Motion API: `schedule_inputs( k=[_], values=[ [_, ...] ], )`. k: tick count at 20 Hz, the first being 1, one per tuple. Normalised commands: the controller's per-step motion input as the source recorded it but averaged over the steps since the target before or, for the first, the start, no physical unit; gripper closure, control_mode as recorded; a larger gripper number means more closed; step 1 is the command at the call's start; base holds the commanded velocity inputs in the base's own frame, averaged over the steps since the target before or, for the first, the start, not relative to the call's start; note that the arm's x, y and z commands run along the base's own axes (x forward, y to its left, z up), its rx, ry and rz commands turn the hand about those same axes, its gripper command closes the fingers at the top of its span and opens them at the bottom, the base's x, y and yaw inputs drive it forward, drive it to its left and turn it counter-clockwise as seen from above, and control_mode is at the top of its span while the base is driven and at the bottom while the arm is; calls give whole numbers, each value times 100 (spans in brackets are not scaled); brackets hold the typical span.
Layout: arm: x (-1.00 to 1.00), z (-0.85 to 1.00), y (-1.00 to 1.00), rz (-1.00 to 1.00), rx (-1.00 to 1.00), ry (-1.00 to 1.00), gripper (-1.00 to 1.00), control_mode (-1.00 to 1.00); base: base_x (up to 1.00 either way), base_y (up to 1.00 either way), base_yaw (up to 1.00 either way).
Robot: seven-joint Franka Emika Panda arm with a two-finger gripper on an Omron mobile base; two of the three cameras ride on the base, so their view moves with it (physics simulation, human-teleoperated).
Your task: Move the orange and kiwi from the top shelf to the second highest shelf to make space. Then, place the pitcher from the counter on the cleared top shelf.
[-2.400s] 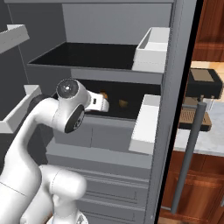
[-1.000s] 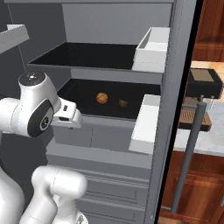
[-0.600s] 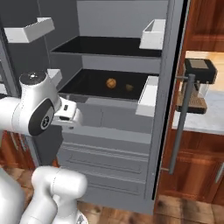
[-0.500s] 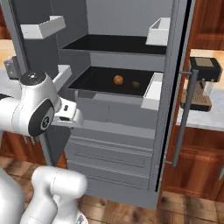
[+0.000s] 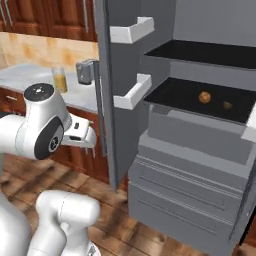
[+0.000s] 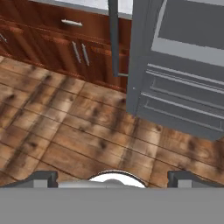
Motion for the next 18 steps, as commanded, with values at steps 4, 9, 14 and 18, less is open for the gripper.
schedule_inputs(
  k=[4, 9, 14, 18],
  values=[
    [0, 0, 0, 0, 0, 0, -100, 100, 18, 98, 25],
    [0, 0, 0, 0, 0, 0, -100, 100, 33, 81, 1],
    [0, 0, 0, 0, 0, 0, -100, 100, 60, 76, -8],
    [0, 0, 0, 0, 0, 0, -100, 100, 75, 77, -14]
  ],
)
